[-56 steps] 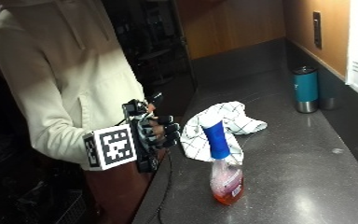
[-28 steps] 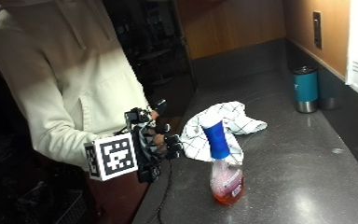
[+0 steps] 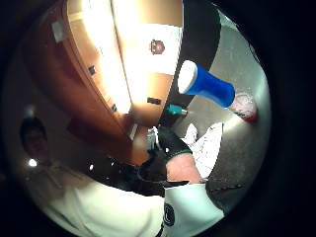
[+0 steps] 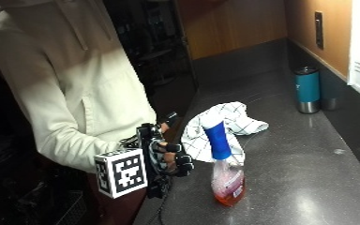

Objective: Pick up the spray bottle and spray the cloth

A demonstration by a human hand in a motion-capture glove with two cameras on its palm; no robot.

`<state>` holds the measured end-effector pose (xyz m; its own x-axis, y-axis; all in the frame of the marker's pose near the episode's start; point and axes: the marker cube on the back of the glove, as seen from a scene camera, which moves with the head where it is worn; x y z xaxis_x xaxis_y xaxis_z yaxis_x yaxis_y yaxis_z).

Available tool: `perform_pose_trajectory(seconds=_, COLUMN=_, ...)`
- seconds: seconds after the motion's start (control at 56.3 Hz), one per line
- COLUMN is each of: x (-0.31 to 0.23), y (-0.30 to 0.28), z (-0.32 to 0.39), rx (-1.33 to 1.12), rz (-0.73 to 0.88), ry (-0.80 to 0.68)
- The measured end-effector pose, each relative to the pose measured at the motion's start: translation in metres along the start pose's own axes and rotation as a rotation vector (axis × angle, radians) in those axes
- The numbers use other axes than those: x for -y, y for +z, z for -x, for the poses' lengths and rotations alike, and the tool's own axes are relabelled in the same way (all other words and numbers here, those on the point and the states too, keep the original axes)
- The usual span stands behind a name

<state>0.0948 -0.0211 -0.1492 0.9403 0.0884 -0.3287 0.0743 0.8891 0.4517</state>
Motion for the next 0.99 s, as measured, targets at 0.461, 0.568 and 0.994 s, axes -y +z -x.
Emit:
perform_pose_trajectory(seconds=0.461, x=0.012, y=0.02, z=-0.014, rx=0.086, rz=0.037, ry=0.083)
perform_pose_trajectory(seconds=0.568, x=0.014, y=0.023, z=-0.016, rx=0.083, rz=0.053, ry=0.079)
perform_pose_trajectory(seconds=0.994, x=0.023, y=0.032, z=-0.024, rx=0.056, rz=0.058, ry=0.062)
